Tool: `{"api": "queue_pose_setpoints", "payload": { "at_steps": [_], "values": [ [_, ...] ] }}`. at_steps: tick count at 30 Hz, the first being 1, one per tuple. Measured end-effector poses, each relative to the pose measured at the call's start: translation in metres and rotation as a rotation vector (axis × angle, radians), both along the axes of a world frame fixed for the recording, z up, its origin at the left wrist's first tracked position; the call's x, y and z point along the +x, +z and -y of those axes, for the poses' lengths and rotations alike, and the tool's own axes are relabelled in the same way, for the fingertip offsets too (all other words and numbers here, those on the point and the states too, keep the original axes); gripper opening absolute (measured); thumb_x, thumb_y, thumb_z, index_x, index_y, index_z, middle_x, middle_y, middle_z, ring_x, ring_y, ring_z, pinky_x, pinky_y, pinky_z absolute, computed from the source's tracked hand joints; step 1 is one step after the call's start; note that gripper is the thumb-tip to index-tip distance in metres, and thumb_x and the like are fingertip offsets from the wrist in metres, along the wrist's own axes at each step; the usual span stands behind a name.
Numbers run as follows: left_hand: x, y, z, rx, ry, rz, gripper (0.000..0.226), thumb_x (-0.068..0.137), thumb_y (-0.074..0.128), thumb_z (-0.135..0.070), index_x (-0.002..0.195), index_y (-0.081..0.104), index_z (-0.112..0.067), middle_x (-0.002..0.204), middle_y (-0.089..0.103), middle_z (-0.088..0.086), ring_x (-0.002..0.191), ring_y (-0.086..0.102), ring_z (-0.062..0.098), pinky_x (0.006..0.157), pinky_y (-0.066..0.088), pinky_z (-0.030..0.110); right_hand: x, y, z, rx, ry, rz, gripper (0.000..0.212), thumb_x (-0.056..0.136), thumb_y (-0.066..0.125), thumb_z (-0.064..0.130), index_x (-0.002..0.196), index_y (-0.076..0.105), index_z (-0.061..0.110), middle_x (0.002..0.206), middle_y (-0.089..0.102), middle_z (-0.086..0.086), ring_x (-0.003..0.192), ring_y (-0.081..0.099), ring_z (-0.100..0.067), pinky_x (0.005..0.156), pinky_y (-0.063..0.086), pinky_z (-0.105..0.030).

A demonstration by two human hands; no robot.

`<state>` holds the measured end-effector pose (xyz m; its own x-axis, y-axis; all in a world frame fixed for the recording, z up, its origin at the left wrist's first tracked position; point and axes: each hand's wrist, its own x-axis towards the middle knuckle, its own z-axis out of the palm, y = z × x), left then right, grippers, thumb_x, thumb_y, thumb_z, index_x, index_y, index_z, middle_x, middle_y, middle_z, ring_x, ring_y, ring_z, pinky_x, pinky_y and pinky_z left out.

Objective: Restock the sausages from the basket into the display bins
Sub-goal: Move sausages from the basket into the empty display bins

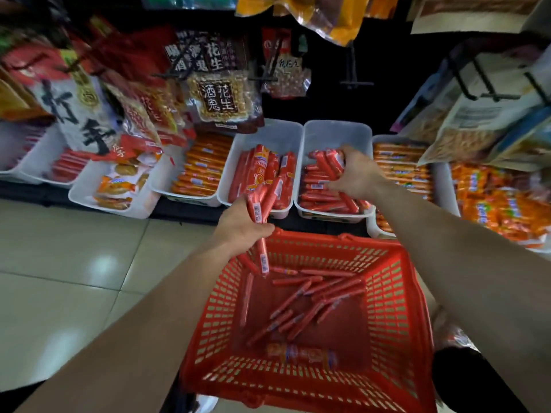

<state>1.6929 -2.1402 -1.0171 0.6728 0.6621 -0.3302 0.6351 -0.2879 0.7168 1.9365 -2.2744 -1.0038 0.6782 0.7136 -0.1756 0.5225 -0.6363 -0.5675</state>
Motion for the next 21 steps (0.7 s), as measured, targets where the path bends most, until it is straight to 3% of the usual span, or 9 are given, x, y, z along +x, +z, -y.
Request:
{"api": "queue_pose_setpoints", "payload": {
  "at_steps": [3,7,10,13,16,18,21],
  "values": [
    [0.015,-0.011,-0.009,-0.024,0.014,0.055,0.053,0.076,0.081,-0.022,0.122,0.055,-0.026,0.097,0.066,-0.014,0.085,0.058,-0.004,0.068,0.04,0.012,0.013,-0.022,-0.02,-0.042,0.031,0.024,0.07,0.074,0.085,0.03,0.13,0.044,0.026,0.1,0.063,0.002,0.096,0.063,-0.023,0.084,0.052,-0.034],
    [0.042,-0.029,-0.023,-0.059,0.01,0.1,0.056,0.074,0.083,-0.024,0.122,0.055,-0.027,0.102,0.068,-0.014,0.095,0.063,0.002,0.083,0.051,0.025,0.03,-0.077,-0.028,-0.209,0.135,-0.004,0.082,0.073,0.085,0.036,0.143,0.042,0.025,0.125,0.065,-0.006,0.113,0.061,-0.029,0.094,0.048,-0.036],
    [0.065,-0.035,-0.032,-0.053,0.016,0.101,0.057,0.075,0.084,-0.024,0.123,0.053,-0.029,0.104,0.067,-0.014,0.095,0.062,0.004,0.078,0.046,0.021,0.042,-0.103,-0.018,-0.366,0.262,-0.032,0.096,0.072,0.082,0.052,0.152,0.034,0.029,0.148,0.05,-0.005,0.131,0.05,-0.029,0.109,0.04,-0.038],
    [0.089,-0.035,-0.037,-0.027,-0.007,0.079,0.056,0.075,0.084,-0.025,0.122,0.053,-0.028,0.103,0.066,-0.012,0.093,0.062,0.007,0.08,0.047,0.026,0.053,-0.112,0.001,-0.377,0.353,0.051,0.09,0.081,0.062,0.068,0.156,0.023,0.036,0.16,0.032,0.0,0.144,0.032,-0.027,0.118,0.027,-0.038],
    [0.119,-0.032,-0.038,0.007,-0.098,0.064,0.058,0.076,0.083,-0.02,0.124,0.053,-0.025,0.103,0.065,-0.009,0.095,0.062,0.012,0.078,0.045,0.027,0.058,-0.112,0.022,-0.316,0.363,0.114,0.074,0.091,0.061,0.048,0.155,0.027,0.035,0.159,0.036,0.001,0.144,0.034,-0.026,0.116,0.03,-0.035],
    [0.14,-0.03,-0.038,0.043,-0.156,0.046,0.064,0.076,0.084,-0.02,0.131,0.051,-0.023,0.108,0.064,-0.007,0.099,0.061,0.014,0.08,0.044,0.027,0.057,-0.111,0.031,-0.211,0.342,0.107,0.062,0.09,0.064,0.027,0.149,0.042,0.032,0.149,0.049,-0.002,0.136,0.045,-0.027,0.11,0.038,-0.033],
    [0.17,-0.028,-0.036,0.063,-0.259,0.034,0.077,0.077,0.084,-0.019,0.143,0.046,-0.029,0.115,0.061,-0.01,0.101,0.06,0.011,0.078,0.042,0.02,0.055,-0.107,0.043,-0.027,0.106,0.113,0.037,0.089,0.061,0.02,0.125,0.065,0.025,0.126,0.066,-0.002,0.115,0.06,-0.025,0.095,0.049,-0.034]
  ]
}}
